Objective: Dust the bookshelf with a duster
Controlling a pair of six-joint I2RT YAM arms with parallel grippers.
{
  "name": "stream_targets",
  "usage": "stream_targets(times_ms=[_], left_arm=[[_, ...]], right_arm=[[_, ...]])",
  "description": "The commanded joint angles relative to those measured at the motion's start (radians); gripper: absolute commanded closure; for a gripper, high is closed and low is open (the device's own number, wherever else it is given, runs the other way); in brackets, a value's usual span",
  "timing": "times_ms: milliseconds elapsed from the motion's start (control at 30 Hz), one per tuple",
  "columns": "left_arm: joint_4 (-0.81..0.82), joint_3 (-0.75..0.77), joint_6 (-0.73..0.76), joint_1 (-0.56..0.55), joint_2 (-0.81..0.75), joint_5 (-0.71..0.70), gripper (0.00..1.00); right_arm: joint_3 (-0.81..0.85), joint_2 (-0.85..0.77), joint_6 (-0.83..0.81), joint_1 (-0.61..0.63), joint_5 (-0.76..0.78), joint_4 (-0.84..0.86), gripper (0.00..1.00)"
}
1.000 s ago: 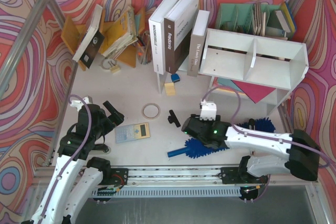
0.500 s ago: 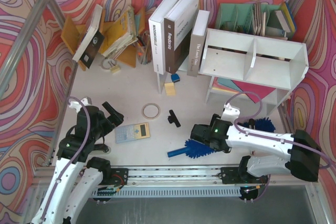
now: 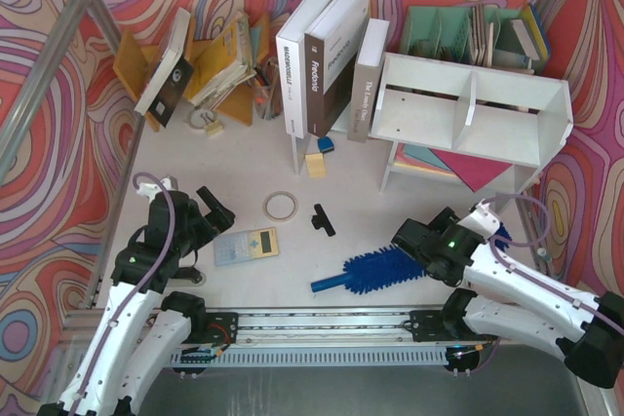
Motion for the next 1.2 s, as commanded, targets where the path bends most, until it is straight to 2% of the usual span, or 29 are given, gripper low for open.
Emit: stream_targets(times_ms=[0,233,567,700,900,1167], left_arm=[[0.024,-0.016,0.016,-0.004,-0.015,0.022,0.01],[0.023,-0.018,0.015,-0.004,-0.025,0.017,0.01],[0.021,-0.017,0.014,-0.004,-0.022,0.020,0.01],[0.021,-0.019,0.012,-0.004,-0.027,0.017,0.01],[0.019,-0.017,0.014,-0.004,-0.025,0.016,0.02],[0.017,-0.016,0.014,-0.003,-0.026,0.012,0.02]], right_arm=[[-0.003,-0.001,0.017,-0.039,0.062,-0.015,0.28],[-0.062,-0.088,-0.387,-0.341,-0.078,0.295,0.27],[-0.095,-0.122,-0.678,-0.575,-0.198,0.532,0.25],[-0.114,-0.118,-0.804,-0.707,-0.324,0.606,0.21],[-0.117,-0.071,-0.882,-0.855,-0.456,0.654,0.18],[-0.121,-0.034,-0.884,-0.902,-0.500,0.668,0.27]])
